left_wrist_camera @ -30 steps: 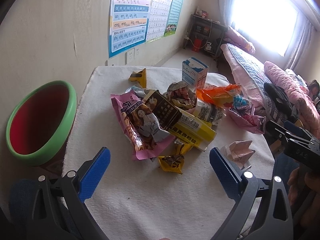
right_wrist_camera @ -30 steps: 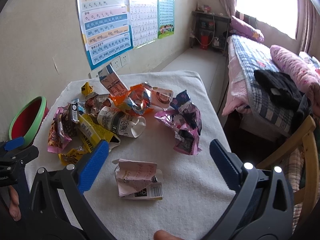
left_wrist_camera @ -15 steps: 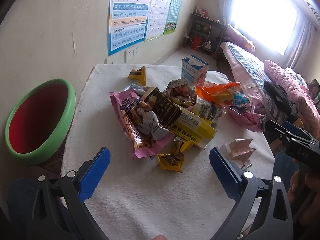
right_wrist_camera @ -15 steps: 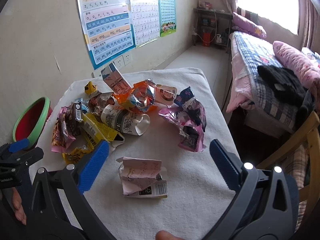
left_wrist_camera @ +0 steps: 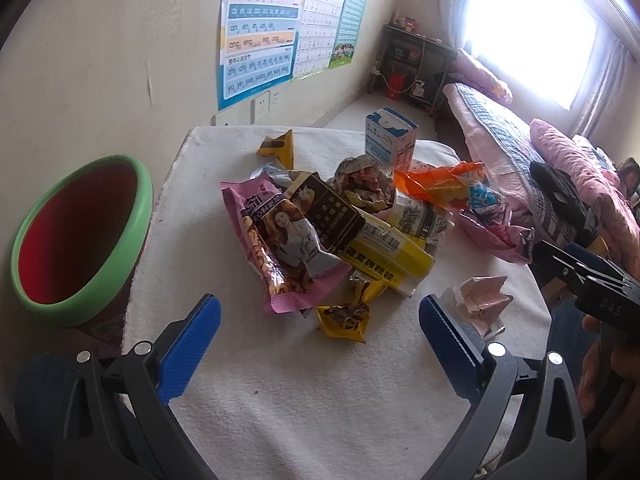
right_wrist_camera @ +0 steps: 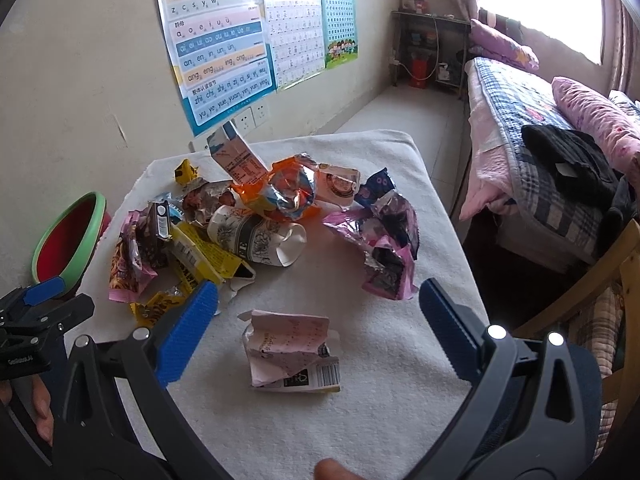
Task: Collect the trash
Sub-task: 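Grasp the pink snack bag with the left tool while the right tool grasps a pink wrapper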
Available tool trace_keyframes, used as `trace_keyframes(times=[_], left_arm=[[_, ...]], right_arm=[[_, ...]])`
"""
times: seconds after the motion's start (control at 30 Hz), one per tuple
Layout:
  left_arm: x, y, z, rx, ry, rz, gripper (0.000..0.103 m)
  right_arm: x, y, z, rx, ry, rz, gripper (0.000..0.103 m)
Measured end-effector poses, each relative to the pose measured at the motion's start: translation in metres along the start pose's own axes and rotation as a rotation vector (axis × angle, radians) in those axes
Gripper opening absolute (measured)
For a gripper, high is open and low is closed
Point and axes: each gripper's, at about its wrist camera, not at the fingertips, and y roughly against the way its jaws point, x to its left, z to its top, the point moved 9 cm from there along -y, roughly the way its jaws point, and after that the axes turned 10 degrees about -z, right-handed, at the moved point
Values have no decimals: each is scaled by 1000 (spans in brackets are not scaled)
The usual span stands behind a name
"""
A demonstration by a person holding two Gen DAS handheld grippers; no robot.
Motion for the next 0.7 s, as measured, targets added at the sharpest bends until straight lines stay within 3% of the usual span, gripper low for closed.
trace_keyframes(times=[0.13, 0.43, 0.7], left_arm=[[7, 1, 0, 1, 38, 15, 95], [5, -14, 12, 56, 77, -42, 95], [26, -44, 19, 127, 164, -22, 95]], right_arm=[[-5, -3, 2, 12, -7, -6, 99], [-41, -13, 12, 39, -41, -71, 99], [-46, -39, 16, 89, -6, -37, 99]])
